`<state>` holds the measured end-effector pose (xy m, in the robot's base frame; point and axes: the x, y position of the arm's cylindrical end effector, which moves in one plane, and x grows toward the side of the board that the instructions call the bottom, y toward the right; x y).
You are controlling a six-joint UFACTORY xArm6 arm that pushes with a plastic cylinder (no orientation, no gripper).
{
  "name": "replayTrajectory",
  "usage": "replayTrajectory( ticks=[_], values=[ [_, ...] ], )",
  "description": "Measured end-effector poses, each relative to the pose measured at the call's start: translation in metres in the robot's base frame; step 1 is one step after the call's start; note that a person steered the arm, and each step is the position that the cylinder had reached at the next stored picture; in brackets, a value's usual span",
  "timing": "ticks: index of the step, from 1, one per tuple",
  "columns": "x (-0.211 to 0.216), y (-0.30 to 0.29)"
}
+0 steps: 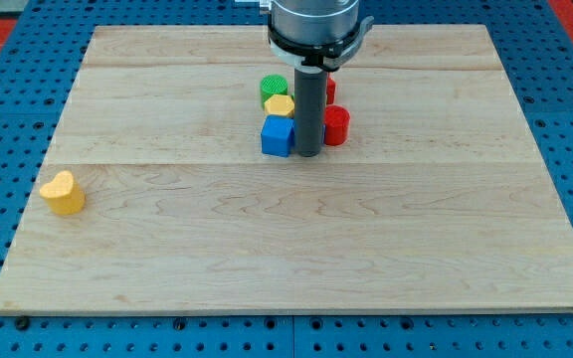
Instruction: Slide yellow heart towards center right
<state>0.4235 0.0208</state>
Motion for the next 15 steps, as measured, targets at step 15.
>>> replayTrajectory(
  ticks=[15],
  values=[
    [0.080,-0.232]
  ],
)
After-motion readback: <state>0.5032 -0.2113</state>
